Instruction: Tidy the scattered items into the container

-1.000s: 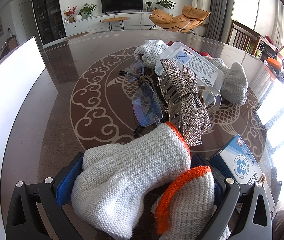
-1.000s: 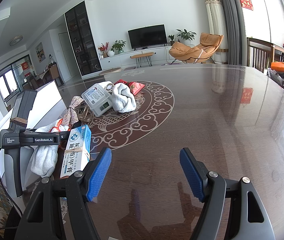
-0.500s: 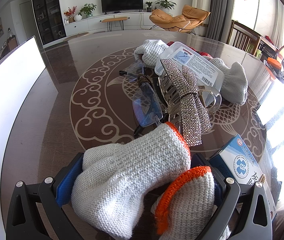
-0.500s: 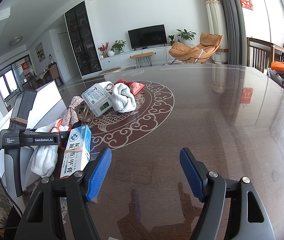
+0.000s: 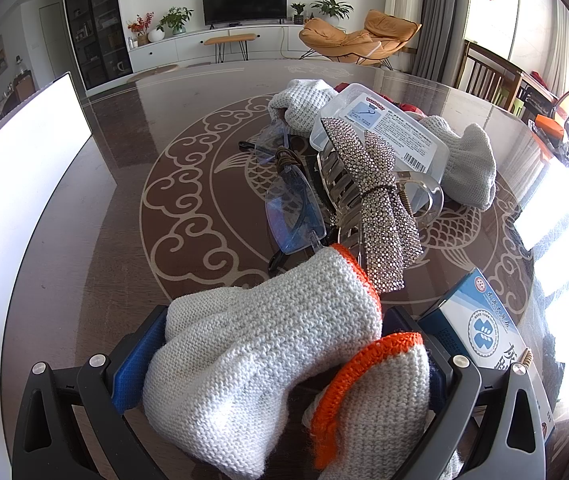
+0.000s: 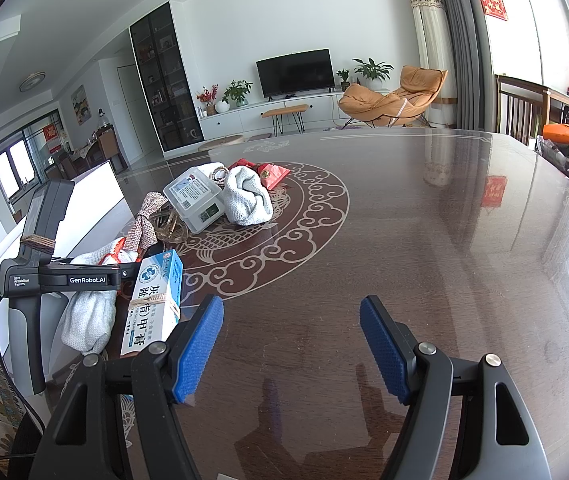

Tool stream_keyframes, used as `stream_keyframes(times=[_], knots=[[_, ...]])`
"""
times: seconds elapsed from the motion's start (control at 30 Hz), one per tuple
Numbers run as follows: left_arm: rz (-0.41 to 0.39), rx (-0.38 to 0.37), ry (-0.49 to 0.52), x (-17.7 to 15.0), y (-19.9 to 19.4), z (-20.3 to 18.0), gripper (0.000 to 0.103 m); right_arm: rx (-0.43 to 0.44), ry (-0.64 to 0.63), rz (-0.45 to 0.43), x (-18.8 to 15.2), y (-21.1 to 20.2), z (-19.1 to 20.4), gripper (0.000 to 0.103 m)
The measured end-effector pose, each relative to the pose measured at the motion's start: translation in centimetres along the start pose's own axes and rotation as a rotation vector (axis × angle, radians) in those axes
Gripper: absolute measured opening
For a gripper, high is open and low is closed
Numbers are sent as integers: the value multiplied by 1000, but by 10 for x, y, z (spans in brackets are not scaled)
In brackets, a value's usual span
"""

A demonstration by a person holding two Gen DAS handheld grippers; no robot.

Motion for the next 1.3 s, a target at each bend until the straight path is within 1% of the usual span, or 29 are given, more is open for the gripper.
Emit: stream_keyframes(times=[1.17, 1.23, 1.27, 1.3], knots=[[0, 0, 0, 0, 0, 0, 103, -1, 3, -2, 1, 0, 0, 73], [12, -2, 7, 2, 1, 0, 103, -1, 4, -2, 1, 0, 0, 73], [26, 4, 5, 2, -1, 1, 103, 0, 4, -2, 1, 0, 0, 73], [12, 17, -4, 1, -8, 4, 103, 2, 4, -1, 1, 0, 0, 73]])
Point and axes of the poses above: each gripper's, at about its wrist camera, not at the fingertips, and y roughly the way its jaws point, z to its left, x to its top, the point moved 4 cm from there along y, roughly the way its jaws point, and after that the axes turned 3 degrees about x, right-handed, at the moved point
